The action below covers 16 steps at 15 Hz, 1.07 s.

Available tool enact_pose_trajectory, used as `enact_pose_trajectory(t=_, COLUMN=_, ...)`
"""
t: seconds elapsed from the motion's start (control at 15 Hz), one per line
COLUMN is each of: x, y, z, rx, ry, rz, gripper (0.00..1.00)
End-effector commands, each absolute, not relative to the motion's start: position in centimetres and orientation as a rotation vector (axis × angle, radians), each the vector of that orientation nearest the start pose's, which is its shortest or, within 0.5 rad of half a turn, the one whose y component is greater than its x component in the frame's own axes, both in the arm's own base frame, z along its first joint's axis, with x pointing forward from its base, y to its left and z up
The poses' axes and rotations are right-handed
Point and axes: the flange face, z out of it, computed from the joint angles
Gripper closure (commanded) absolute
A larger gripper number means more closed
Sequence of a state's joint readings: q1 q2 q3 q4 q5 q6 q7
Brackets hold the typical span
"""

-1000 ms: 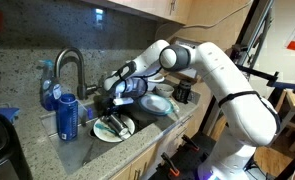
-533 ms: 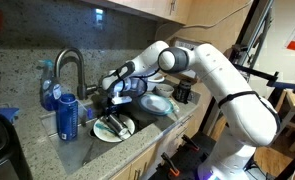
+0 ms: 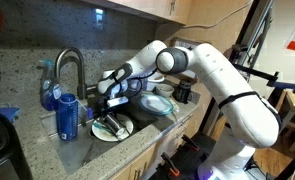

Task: Take the object in the sink and put it in the bowl on the counter

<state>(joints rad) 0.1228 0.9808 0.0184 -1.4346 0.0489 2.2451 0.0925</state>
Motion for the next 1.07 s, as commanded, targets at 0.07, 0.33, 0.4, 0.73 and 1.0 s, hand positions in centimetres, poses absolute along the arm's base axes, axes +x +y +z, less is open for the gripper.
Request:
enact_pose_trajectory(t=0.07, x=68.0, y=11.8, z=9.8, rx=-3.188, ry=0.069, rz=0.148, gripper=0.39)
enact_pose_trajectory(t=0.33, x=67.2, y=12.6, z=10.0, rx=-3.23, ry=0.153, rz=0.101, gripper=0.39)
enact_pose_trajectory(t=0.4, x=67.0, y=12.8, z=10.0, rx=-3.241, ry=0.17, rz=0.085, gripper=0.39)
enact_pose_trajectory(t=0.73, x=66.3, y=14.2, z=10.8, rx=-3.334, ry=0.228, rz=-0.03, gripper=0.39)
enact_pose_trajectory(t=1.0, x=65.9, y=15.3, z=12.2, rx=-3.398, ry=0.252, rz=-0.153, gripper=0.39)
